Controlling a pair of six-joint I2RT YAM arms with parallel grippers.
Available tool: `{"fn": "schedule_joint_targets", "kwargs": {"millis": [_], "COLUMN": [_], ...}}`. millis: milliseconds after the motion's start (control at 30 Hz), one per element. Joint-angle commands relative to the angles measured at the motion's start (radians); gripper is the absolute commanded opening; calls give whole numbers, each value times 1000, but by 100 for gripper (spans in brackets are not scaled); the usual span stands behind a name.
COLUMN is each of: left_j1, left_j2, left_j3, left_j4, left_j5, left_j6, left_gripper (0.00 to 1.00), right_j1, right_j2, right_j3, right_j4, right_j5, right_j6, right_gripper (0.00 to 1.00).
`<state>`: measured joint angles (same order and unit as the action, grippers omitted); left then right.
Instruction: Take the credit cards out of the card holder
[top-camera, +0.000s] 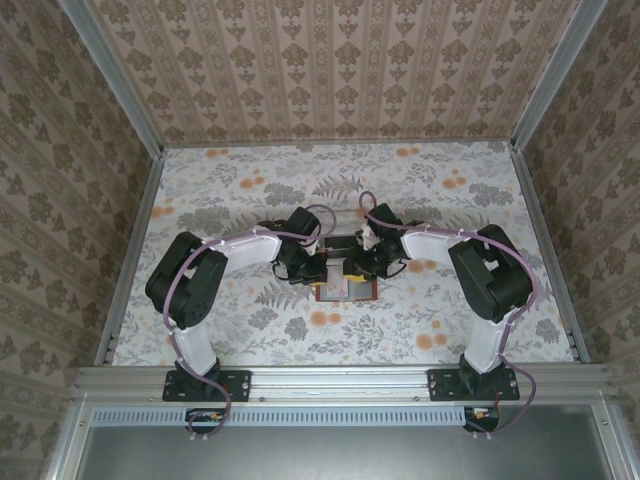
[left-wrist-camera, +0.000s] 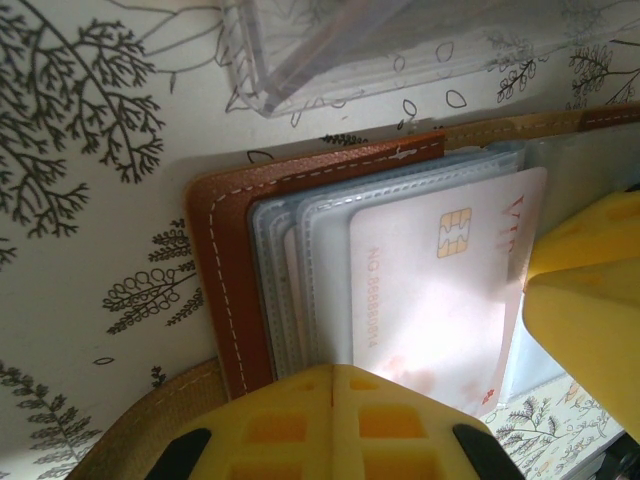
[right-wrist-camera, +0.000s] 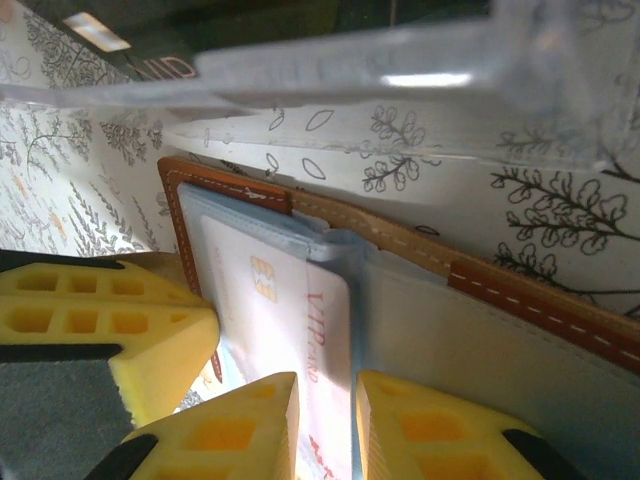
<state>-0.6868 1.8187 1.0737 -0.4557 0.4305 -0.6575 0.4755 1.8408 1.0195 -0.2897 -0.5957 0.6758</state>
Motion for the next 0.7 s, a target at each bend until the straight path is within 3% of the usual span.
{"fn": "schedule_joint_targets", "kwargs": {"millis": [0,267,667], "left_j1": [-5,-4,-4], "left_j2": [46,48,47], "left_j3": [-14,-13,-11], "left_j4": [-92,-92,-94], "left_j5": [-63,-61,-62], "left_j6": [16,17,17], "left_gripper": [1,1,1], "right_j1": [-5,-3,-2], "right_j2": [26,30,10], "right_j3": [-17,-22,-30], "right_j4": [13,17,59], "right_j5": [-30,-35,-59], "right_j6": [12,10,33], "right_gripper": [26,28,13]}}
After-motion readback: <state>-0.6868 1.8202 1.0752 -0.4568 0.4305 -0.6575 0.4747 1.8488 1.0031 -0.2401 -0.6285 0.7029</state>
